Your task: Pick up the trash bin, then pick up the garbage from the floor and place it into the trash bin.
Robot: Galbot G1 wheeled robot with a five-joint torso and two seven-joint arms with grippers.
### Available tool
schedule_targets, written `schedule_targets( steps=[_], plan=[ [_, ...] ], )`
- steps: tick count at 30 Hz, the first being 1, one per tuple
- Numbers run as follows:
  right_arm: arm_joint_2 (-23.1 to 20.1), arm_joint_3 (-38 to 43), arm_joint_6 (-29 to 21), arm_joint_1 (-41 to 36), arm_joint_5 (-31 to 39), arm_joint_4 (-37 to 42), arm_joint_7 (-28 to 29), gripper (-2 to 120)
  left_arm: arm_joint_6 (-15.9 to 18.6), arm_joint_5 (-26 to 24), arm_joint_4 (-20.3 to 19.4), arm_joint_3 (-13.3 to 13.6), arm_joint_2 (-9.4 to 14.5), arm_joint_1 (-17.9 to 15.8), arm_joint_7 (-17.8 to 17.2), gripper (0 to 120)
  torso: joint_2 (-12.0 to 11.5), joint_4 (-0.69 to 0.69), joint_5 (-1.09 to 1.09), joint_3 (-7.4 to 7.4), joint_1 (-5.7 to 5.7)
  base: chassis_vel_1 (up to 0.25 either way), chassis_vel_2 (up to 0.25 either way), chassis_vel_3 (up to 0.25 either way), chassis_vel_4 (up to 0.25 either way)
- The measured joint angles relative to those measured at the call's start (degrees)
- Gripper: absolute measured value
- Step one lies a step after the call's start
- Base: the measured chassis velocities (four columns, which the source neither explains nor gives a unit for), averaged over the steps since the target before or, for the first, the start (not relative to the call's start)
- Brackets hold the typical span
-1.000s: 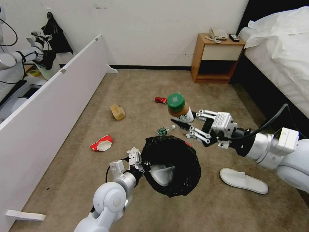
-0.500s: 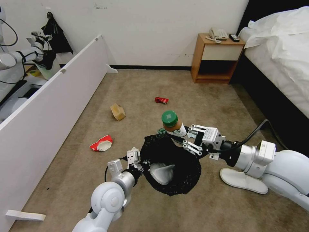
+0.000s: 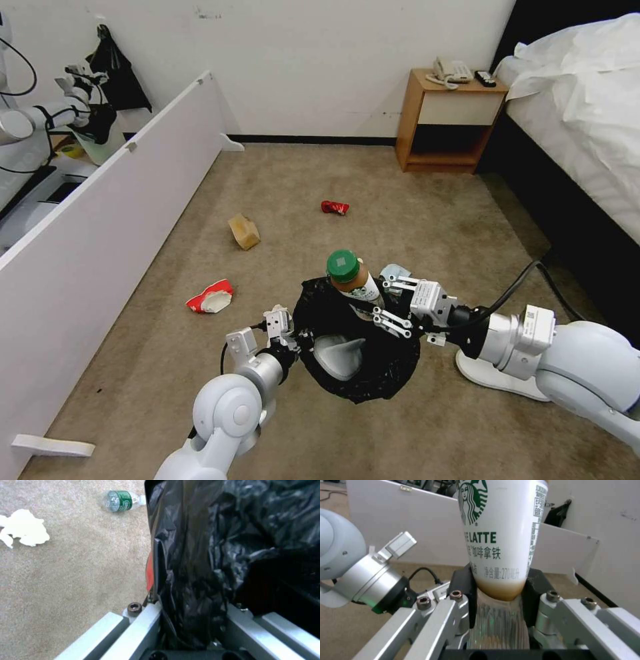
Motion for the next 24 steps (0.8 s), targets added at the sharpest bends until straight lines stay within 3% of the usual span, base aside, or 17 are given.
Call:
schedule_targets(
  steps=[10,15,16,19,21,24],
  plan=[
    [1.1,-2.08,-0.2,0.06,-1.97,-1.07,0.02,26,0.0,-0.37,-0.35,-0.22,-0.2,0.17,-0.14,0,0.0,0.0,0.0,0.0,0.0,0.0,0.0,0.0,0.0],
    [1.2,-2.16,-0.2,-0.02,-2.15,-1.63,0.03,44,0.0,-0.55,-0.37,-0.4,0.14,0.17,-0.15,0,0.0,0.0,0.0,0.0,0.0,0.0,0.0,0.0,0.0],
    [1.23,-2.16,-0.19,-0.06,-2.15,-1.71,0.02,53,0.0,-0.62,-0.37,-0.41,0.17,0.13,-0.16,0,0.0,0.0,0.0,0.0,0.0,0.0,0.0,0.0,0.0],
    [1.24,-2.16,-0.2,-0.08,-2.15,-1.72,0.0,56,0.0,-0.65,-0.37,-0.41,0.16,0.1,-0.17,0,0.0,0.0,0.0,0.0,0.0,0.0,0.0,0.0,0.0],
    [1.15,-2.14,-0.19,-0.18,-2.2,-1.74,-0.08,69,0.0,-0.67,-0.37,-0.4,0.14,0.07,-0.19,0,0.0,0.0,0.0,0.0,0.0,0.0,0.0,0.0,0.0],
    [1.07,-2.13,-0.15,-0.27,-2.29,-1.81,-0.21,77,0.0,-0.67,-0.37,-0.39,0.12,0.05,-0.2,0,0.0,0.0,0.0,0.0,0.0,0.0,0.0,0.0,0.0]
  ],
)
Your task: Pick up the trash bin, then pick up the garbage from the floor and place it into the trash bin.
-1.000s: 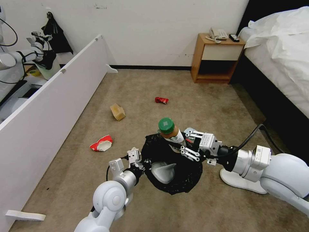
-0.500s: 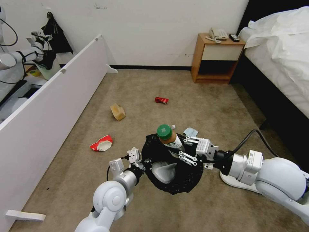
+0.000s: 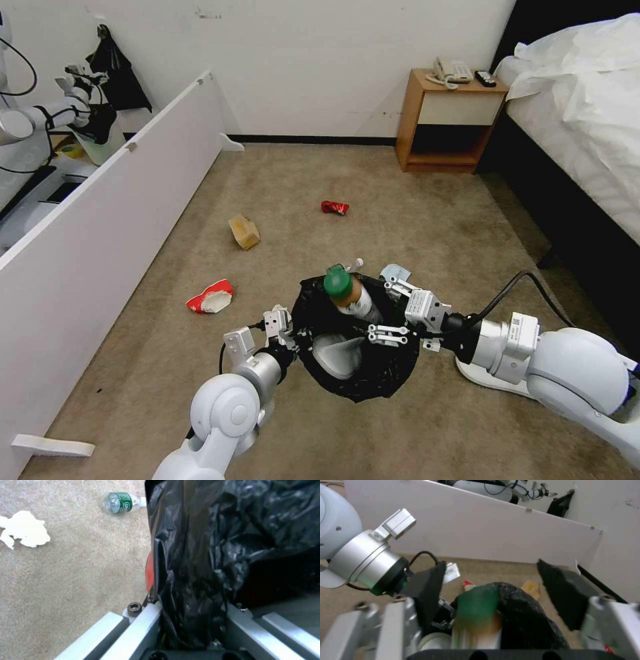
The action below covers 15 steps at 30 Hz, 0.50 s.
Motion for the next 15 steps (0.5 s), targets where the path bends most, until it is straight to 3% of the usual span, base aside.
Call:
schedule_targets(
  steps=[2,4,15],
  plan=[
    [0.0,0.0,0.0,-0.03,-0.02,-0.02,-0.02,83,0.0,0.0,0.0,0.0,0.0,0.0,0.0,0,0.0,0.0,0.0,0.0,0.0,0.0,0.0,0.0,0.0],
    [0.02,-0.01,0.01,-0.06,-0.18,-0.06,-0.04,95,-0.01,0.0,0.0,0.01,-0.01,0.07,-0.02,0,0.0,0.0,0.0,0.0,0.0,0.0,0.0,0.0,0.0],
    [0.02,-0.02,0.04,-0.18,-0.33,-0.06,-0.14,100,-0.01,0.06,0.0,-0.02,-0.01,0.16,-0.01,0,0.0,0.0,0.0,0.0,0.0,0.0,0.0,0.0,0.0]
  ],
)
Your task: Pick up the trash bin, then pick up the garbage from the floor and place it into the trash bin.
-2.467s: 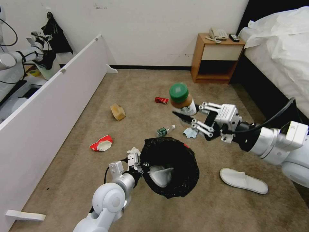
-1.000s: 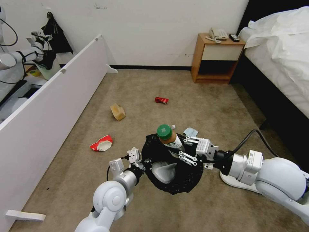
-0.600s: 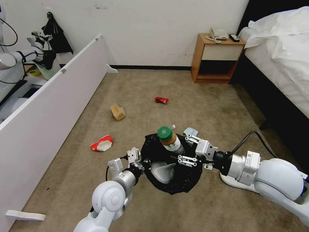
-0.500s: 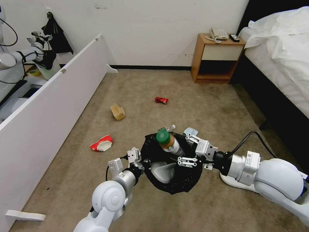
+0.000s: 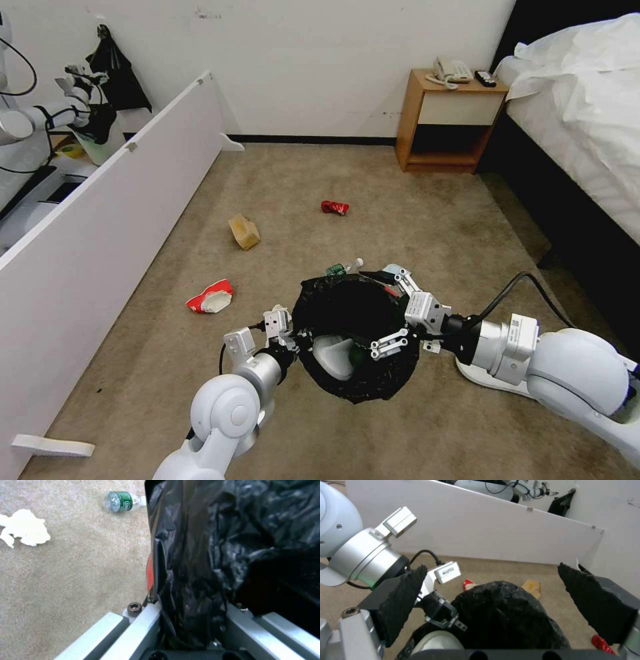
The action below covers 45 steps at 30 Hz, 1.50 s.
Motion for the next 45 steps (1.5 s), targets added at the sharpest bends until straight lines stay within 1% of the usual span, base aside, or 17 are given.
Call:
schedule_targets(
  steps=[10,13,15,19,22,27,29,30,37,39,45],
  plan=[
    [-0.11,0.3,0.17,-0.08,0.2,0.29,-0.1,100,-0.02,0.29,0.0,-0.12,-0.37,0.27,0.01,0,0.0,0.0,0.0,0.0,0.0,0.0,0.0,0.0,0.0],
    [-0.85,1.77,0.22,-0.2,1.33,1.02,-0.14,100,-0.04,0.51,0.24,-0.53,-0.7,0.44,0.05,0,0.0,0.0,0.0,0.0,0.0,0.0,0.0,0.0,0.0],
    [-2.14,4.19,0.57,-0.67,3.06,1.83,-0.42,100,-0.11,0.94,0.85,-1.1,-0.84,0.61,0.05,0,0.0,0.0,0.0,0.0,0.0,0.0,0.0,0.0,0.0],
    [-3.29,7.09,0.95,-1.1,5.48,2.99,-0.54,100,-0.3,1.79,1.85,-1.63,-1.01,0.97,-0.52,0,0.0,-0.01,0.0,0.0,0.0,0.0,0.0,0.0,0.0],
    [-3.81,9.48,1.44,-1.42,7.59,3.52,0.29,100,-0.88,3.03,2.28,-3.36,-1.3,2.24,-1.21,0,0.0,0.0,0.0,0.0,0.0,0.0,0.0,0.0,0.0],
    [-2.89,11.1,1.85,-0.97,9.47,2.76,1.41,100,-1.33,4.28,1.32,-4.93,-0.43,3.81,-1.83,0,0.0,0.0,0.0,0.0,0.0,0.0,0.0,0.0,0.0],
    [-2.75,11.2,1.85,-0.91,9.59,2.67,1.51,100,-1.35,4.39,1.22,-5.07,-0.41,3.93,-1.93,0,0.0,0.0,0.0,0.0,0.0,0.0,0.0,0.0,0.0],
    [-2.04,11.63,1.86,-0.8,10.09,2.39,2.1,100,-1.52,4.93,0.72,-5.66,-0.37,4.42,-2.23,0,0.0,0.0,0.0,0.0,0.0,0.0,0.0,0.0,0.0],
    [-1.12,14.44,1.86,-1.76,11.31,1.95,3.13,100,-1.77,5.79,-0.01,-6.31,-0.24,5.45,-2.37,0,0.0,0.0,0.0,0.0,0.0,0.0,0.0,0.0,0.0],
    [-0.96,16.39,1.86,-2.51,11.94,1.6,3.53,100,-1.92,5.83,-0.44,-6.6,-0.32,5.87,-2.39,0,0.0,-0.01,0.0,0.0,0.0,0.0,0.0,0.0,0.0],
    [0.25,18.29,1.77,-3.29,12.08,0.07,4.96,100,-1.97,5.83,-1.25,-7.21,-0.69,6.9,-2.66,0,0.0,-0.01,0.0,0.0,0.0,0.0,0.0,0.0,0.0]
  ],
)
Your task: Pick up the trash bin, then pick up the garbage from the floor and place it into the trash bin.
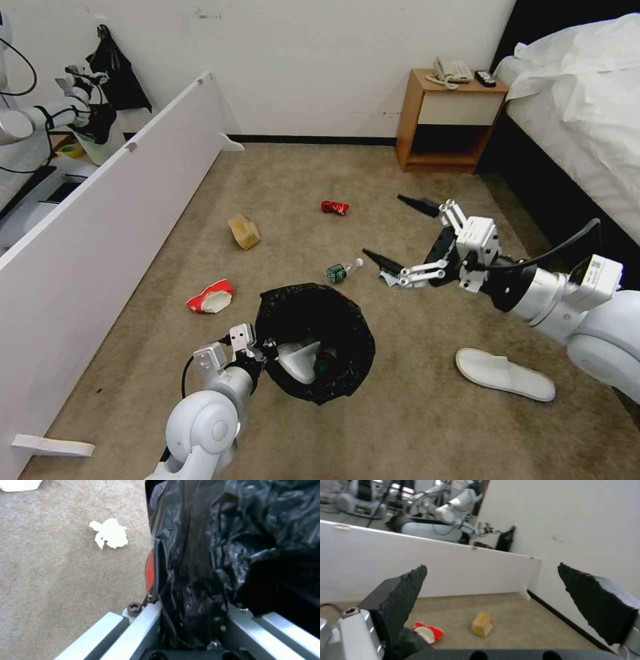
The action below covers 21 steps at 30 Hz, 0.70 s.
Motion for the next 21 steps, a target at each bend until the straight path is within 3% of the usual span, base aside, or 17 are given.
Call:
schedule_targets(
  steps=[10,21],
  plan=[
    [3.49,0.52,-1.32,-2.22,-5.75,-6.19,2.84,100,-0.45,0.3,-1.73,-1.31,-0.6,2.24,-0.8,0,0.0,0.0,0.01,0.0,0.0,0.0,0.0,0.0,0.0],
    [7.44,-0.35,-1.53,-6.29,-12.65,-14.68,5.08,100,-0.79,0.07,-2.09,-0.68,0.84,3.96,-1.85,0,0.0,0.0,0.0,0.0,0.0,0.0,0.0,0.0,0.0]
  ],
)
